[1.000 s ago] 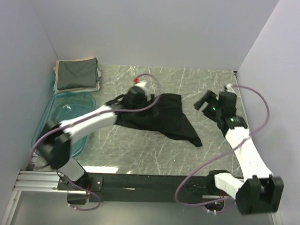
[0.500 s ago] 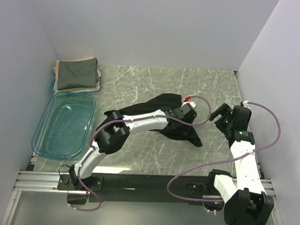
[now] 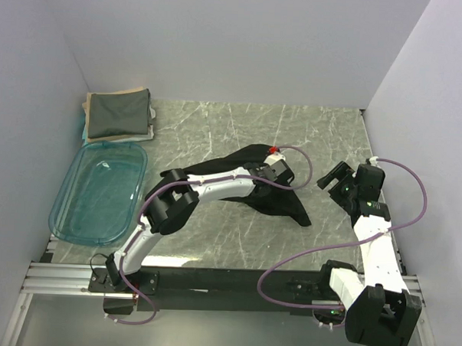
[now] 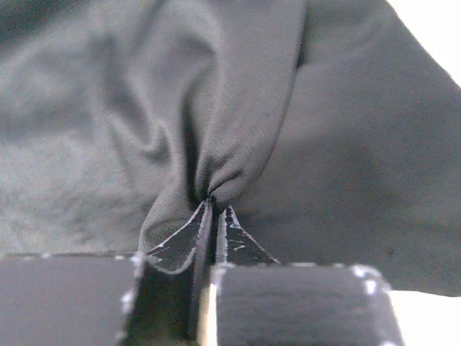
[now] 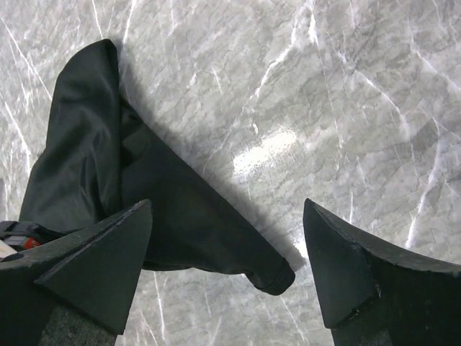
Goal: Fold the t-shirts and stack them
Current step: Flatten the tshirt out
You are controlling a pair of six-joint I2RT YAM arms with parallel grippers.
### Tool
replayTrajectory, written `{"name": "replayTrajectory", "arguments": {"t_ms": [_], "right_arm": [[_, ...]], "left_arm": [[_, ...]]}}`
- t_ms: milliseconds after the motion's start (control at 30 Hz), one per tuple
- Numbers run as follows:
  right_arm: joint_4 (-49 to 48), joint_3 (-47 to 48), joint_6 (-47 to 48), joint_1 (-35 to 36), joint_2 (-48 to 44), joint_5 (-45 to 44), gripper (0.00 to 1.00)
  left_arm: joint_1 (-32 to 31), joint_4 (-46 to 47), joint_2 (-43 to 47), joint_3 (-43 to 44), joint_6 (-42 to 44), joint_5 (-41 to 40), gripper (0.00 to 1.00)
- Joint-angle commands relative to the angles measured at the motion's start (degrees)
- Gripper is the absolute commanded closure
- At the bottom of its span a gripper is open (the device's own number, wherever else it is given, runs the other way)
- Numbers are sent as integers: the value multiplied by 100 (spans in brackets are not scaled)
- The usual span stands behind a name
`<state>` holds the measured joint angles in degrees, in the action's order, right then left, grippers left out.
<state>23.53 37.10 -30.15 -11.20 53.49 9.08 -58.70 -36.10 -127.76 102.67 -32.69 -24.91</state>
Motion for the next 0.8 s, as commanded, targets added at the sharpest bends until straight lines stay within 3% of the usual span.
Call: {"name": "replayTrajectory", "arguments": {"t_ms": [0, 400, 767], "right_arm": [[-138, -10, 211, -40, -6, 85, 9], [-85, -739, 141, 135, -15, 226, 13], [-445, -388, 18, 1322, 1311, -276, 22]], "left_arm": [[156, -38, 673, -115, -220, -102, 99], [1087, 331, 2192, -1108, -1011, -823, 99], [1721, 648, 3310, -2049, -1161, -1464, 99]]}}
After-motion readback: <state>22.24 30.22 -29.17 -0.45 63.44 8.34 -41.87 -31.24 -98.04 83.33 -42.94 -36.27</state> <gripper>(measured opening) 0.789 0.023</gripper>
